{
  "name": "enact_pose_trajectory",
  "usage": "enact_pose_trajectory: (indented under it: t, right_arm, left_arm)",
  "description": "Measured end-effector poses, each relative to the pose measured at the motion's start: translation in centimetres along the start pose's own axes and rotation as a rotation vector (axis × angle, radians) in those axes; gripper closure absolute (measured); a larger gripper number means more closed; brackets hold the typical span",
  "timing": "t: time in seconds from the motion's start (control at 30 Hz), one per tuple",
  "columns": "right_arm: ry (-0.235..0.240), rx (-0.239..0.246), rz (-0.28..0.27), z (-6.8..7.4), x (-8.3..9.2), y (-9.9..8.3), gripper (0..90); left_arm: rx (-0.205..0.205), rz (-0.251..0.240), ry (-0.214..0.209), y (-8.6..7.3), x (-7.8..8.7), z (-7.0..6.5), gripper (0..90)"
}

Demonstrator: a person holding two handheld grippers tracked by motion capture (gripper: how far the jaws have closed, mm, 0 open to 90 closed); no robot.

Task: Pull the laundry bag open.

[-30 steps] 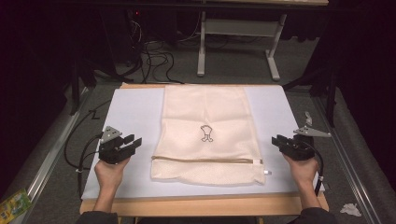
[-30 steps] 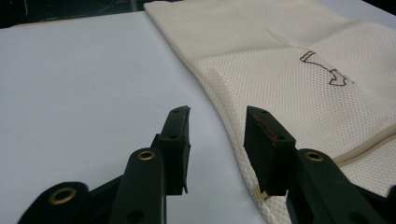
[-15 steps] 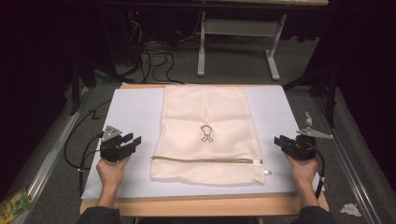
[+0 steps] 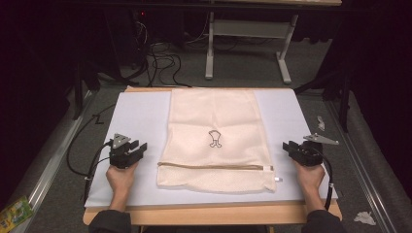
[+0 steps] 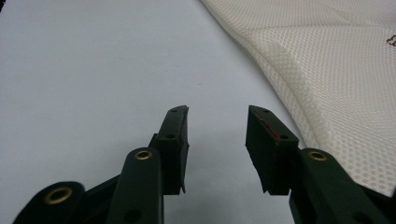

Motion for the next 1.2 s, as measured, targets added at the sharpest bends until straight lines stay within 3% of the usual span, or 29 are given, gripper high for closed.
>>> enact_pose_trajectory:
  t: [0.07, 0.17, 0.37, 0.53, 0.67, 0.97, 1.2]
  right_arm:
    - [-0.020, 0.021, 0.013, 0.1, -0.5, 0.0, 66.6]
    - [-0.016, 0.016, -0.005, 0.2, -0.8, 0.1, 66.0]
    - [-0.031, 0.012, -0.010, 0.1, -0.9, 0.2, 64.2]
    - [-0.040, -0.002, -0.027, -0.1, -1.0, 0.0, 61.1]
    - [-0.056, 0.005, -0.011, 0.0, -1.1, -0.1, 57.8]
    - [-0.081, 0.021, -0.010, 0.1, -1.2, -0.2, 53.7]
    - [-0.078, 0.004, -0.009, 0.0, -1.2, -0.2, 52.0]
  left_arm:
    - [-0.009, 0.011, 0.005, -0.1, -0.6, 0.0, 59.1]
    - [-0.012, 0.038, 0.010, -0.3, -1.3, 0.0, 58.8]
    - [-0.005, 0.045, 0.018, -0.3, -1.4, 0.2, 57.9]
    - [-0.010, 0.040, 0.018, -0.4, -1.4, 0.1, 56.6]
    - [-0.007, 0.008, 0.046, -0.5, -1.1, 0.1, 56.9]
    - [-0.005, 0.035, 0.032, -0.5, -1.4, 0.2, 54.2]
    - [-0.011, 0.031, 0.030, -0.5, -1.4, 0.1, 53.1]
Point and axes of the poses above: each handheld gripper's, and its own axes: x roughly backward along the jaws, y roughly out of its top, z roughly to its left, the point moved 4 cm from there along -x, roughly forward along the jaws, and after that the axes turned 4 degrees about z, right-handed, at the moved point
